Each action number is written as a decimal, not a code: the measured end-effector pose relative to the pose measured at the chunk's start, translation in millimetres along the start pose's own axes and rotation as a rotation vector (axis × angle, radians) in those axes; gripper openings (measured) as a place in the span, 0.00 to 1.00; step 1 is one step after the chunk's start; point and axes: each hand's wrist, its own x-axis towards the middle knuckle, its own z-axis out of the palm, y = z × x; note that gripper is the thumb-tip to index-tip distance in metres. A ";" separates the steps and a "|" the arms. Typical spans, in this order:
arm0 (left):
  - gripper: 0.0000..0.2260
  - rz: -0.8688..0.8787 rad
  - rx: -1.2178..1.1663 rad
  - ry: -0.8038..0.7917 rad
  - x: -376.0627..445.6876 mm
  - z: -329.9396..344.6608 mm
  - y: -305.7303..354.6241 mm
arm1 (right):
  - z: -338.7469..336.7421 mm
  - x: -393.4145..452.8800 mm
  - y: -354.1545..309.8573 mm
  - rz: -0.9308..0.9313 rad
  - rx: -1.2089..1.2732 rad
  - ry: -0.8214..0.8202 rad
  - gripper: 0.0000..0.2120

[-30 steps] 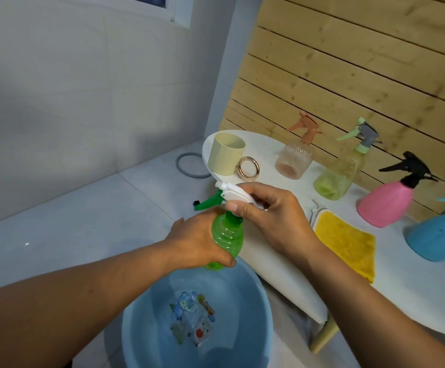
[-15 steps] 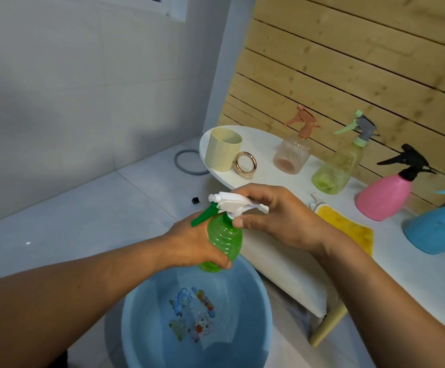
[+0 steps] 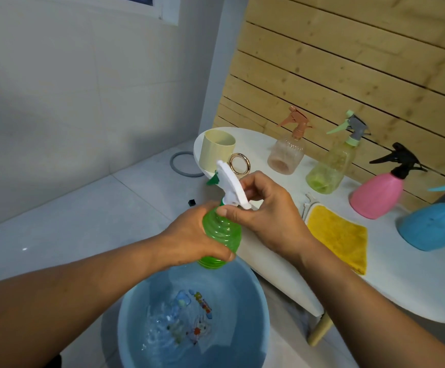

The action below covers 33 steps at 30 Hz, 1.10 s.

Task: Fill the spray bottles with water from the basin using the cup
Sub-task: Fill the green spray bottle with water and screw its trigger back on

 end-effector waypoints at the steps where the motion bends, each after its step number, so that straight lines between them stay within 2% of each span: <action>1: 0.29 0.001 -0.004 0.016 0.0 0.9 0.4 | 2.5 -0.1 0.2 0.009 -0.006 0.025 0.18; 3: 0.29 0.002 -0.009 0.052 0.2 1.8 3.6 | 4.2 1.9 -0.2 0.039 0.020 0.028 0.17; 8: 0.34 0.042 0.025 0.171 6.8 1.5 15.1 | -9.1 11.9 -8.9 0.032 0.113 -0.029 0.07; 12: 0.34 0.049 0.008 0.225 18.3 4.8 31.1 | -27.9 22.1 -14.4 -0.018 -0.057 -0.020 0.10; 15: 0.37 0.068 0.005 0.243 33.9 9.4 49.3 | -47.2 29.7 -14.0 0.004 -0.067 0.031 0.11; 22: 0.40 0.099 -0.018 0.290 94.1 35.8 93.5 | -103.7 56.2 -7.2 0.029 -0.093 0.098 0.06; 28: 0.42 0.074 -0.025 0.281 134.8 67.1 98.2 | -132.6 75.0 25.7 0.083 -0.179 0.110 0.09; 33: 0.44 0.057 -0.013 0.290 146.6 84.0 88.3 | -134.7 77.9 52.0 0.116 -0.158 0.118 0.08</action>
